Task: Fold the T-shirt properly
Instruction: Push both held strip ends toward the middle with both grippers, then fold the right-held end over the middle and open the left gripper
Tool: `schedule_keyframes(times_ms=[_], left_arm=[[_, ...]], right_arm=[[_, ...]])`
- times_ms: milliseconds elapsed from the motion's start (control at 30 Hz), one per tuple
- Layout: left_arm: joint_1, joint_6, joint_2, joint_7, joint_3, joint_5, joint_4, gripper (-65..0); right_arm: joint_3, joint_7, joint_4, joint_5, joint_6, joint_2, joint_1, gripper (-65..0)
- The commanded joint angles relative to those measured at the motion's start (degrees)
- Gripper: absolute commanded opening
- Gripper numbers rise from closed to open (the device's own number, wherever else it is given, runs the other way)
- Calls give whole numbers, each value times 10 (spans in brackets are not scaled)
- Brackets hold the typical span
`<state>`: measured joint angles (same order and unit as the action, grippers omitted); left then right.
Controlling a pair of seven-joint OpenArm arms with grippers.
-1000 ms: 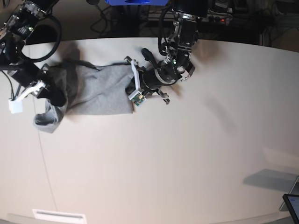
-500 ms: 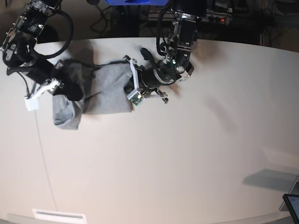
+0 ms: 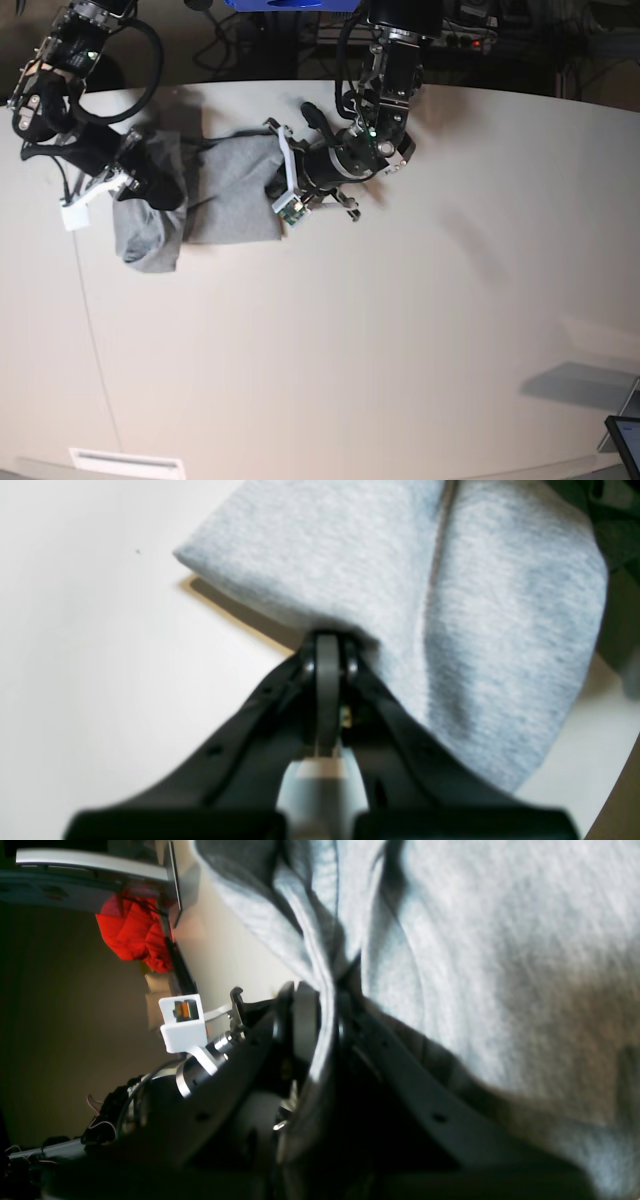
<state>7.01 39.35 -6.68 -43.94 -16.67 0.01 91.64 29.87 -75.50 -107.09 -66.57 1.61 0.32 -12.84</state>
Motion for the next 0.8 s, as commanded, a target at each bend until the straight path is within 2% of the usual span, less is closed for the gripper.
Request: schedule_keyframes(times_ms=[0, 500, 567, 667, 767], left_arm=[[2, 6, 0, -32, -2, 21, 1, -650], [-12, 6, -2, -32, -2, 18, -3, -650], [-12, 6, -2, -32, -2, 18, -4, -650], [-12, 6, -2, -32, -2, 18, -4, -650], [-12, 6, -2, -32, -2, 21, -4, -650]], right_arm=[[1, 3, -10, -20, 1, 3, 4, -635], [-1, -3, -9, -21, 1, 3, -9, -628], [-1, -3, -9, -22, 1, 3, -11, -579], [-1, -4, -9, -23, 5, 3, -12, -464], [-1, -9, -9, -48, 5, -10, -15, -399]])
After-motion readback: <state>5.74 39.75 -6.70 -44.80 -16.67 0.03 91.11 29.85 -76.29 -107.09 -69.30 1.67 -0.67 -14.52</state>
